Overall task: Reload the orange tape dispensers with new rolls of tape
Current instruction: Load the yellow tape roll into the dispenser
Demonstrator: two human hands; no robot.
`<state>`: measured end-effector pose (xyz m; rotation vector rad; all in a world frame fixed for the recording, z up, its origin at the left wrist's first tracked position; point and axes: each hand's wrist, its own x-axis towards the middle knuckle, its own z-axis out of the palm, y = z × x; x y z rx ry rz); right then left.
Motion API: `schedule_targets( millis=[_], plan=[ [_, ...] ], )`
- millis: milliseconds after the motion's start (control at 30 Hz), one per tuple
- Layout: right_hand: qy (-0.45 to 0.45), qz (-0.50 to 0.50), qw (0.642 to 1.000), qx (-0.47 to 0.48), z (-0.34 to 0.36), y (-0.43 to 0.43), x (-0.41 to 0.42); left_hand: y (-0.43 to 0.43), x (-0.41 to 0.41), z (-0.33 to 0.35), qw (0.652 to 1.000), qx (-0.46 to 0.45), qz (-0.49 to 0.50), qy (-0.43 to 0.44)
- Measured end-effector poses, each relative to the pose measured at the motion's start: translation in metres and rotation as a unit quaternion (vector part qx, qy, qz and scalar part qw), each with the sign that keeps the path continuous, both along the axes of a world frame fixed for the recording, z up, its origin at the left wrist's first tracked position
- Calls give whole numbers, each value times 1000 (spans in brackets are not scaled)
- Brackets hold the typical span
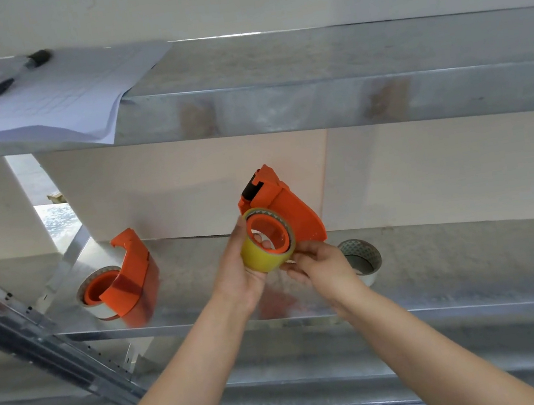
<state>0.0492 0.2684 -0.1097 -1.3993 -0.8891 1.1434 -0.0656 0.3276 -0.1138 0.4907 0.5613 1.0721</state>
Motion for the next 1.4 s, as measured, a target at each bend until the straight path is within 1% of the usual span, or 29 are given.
schedule_targets(
  millis=[33, 67, 200, 300, 467, 567, 667, 700, 767, 833, 933, 1033, 1100, 1133, 1167, 1200, 1267, 1300, 1333, 1400],
  plan=[
    [16, 5, 1000, -5, 2, -1, 0, 0, 0, -1, 1000, 9, 6, 17],
    [12, 6, 1000, -7, 2, -2, -1, 0, 1, -1, 1000, 12, 8, 25],
    [-84, -41, 996, -4, -5, -9, -9, 1, 0, 2, 1000, 5, 16, 21],
    [-94, -77, 992, 27, -8, -14, -16, 1, 1, 3, 999, 2, 22, 42],
    [-131, -78, 987, 52, -11, -14, -22, -3, 1, 6, 998, -8, 23, 55],
    [-179, -25, 983, 0, -13, -14, -20, -5, 0, 9, 997, -14, 24, 74],
    [-123, 28, 991, -51, -9, -16, -19, -7, -2, 7, 995, -11, 23, 92],
    [-112, 47, 991, -56, -5, -15, -20, -8, -3, 7, 995, -6, 24, 96],
    [-77, 81, 992, -59, 3, -14, -23, -10, -4, 6, 991, 2, 18, 135],
    [-28, 95, 994, -55, 13, -11, -26, -15, -5, 7, 987, -5, -38, 155],
    [15, 95, 994, -45, 29, -5, -26, -23, -5, 4, 987, -1, -118, 105],
    [3, 115, 992, -52, 40, 3, -20, -28, 0, 2, 986, 55, -138, 70],
    [-35, 132, 989, -56, 46, 9, -12, -29, 1, -1, 981, 120, -138, 58],
    [-65, 130, 988, -48, 48, 11, -8, -28, -1, -3, 976, 157, -130, 75],
    [-103, 116, 987, -30, 51, 13, -3, -28, -3, -4, 969, 185, -115, 114],
    [-147, 96, 985, -6, 52, 15, 2, -26, -6, -6, 960, 198, -97, 172],
    [-261, 82, 961, 41, 54, 19, 12, -25, -8, -8, 941, 202, -72, 264],
    [-311, 104, 943, 53, 53, 20, 15, -25, -7, -8, 933, 206, -68, 286],
    [-347, 133, 927, 57, 53, 21, 16, -25, -6, -8, 927, 211, -68, 303],
    [-382, 168, 905, 81, 51, 22, 16, -26, -2, -5, 920, 212, -62, 323]
  ],
)
